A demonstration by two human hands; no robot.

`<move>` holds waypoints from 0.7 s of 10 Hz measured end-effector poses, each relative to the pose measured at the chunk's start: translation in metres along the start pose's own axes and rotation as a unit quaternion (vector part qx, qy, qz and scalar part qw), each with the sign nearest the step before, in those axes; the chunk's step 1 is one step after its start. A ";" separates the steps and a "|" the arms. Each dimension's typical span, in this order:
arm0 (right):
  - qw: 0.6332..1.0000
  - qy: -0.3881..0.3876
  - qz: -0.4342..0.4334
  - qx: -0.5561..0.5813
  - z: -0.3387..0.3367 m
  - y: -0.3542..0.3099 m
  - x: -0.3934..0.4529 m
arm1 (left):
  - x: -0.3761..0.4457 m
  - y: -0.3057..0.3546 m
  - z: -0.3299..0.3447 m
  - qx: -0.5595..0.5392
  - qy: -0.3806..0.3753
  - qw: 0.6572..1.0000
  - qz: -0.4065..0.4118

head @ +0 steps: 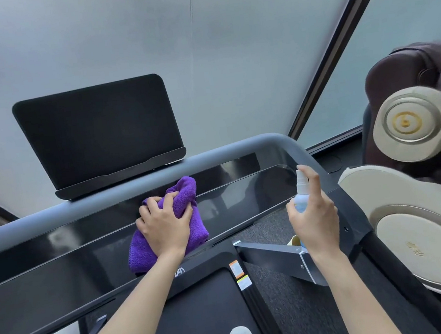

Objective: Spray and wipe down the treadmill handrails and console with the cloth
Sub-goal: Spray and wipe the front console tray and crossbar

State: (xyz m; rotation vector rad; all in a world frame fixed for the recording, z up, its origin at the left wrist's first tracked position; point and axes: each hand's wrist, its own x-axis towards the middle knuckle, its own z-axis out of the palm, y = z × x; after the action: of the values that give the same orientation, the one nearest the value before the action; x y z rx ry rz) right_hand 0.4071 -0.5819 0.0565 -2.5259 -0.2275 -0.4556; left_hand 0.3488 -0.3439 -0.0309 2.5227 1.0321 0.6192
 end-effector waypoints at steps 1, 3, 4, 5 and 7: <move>1.000 0.008 0.019 -0.009 -0.004 0.012 -0.001 | -0.001 0.001 -0.001 0.001 0.004 1.000 -0.001; 0.997 0.035 0.058 -0.024 -0.008 0.028 0.009 | 0.000 0.001 -0.001 -0.003 -0.002 1.000 0.002; 0.996 0.039 0.080 -0.023 -0.010 0.033 0.021 | -0.001 0.001 -0.002 -0.001 -0.002 1.000 0.002; 0.993 0.040 0.110 -0.008 -0.013 0.039 0.033 | 0.000 0.000 -0.002 0.001 -0.002 1.000 0.003; 0.995 0.032 0.090 -0.015 -0.011 0.034 0.028 | 0.000 0.001 -0.004 -0.005 -0.013 1.000 -0.004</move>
State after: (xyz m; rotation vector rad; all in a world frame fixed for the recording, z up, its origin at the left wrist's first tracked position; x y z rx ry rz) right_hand 0.4388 -0.6147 0.0583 -2.5285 0.0321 -0.4699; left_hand 0.3468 -0.3442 -0.0268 2.5107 1.0263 0.5852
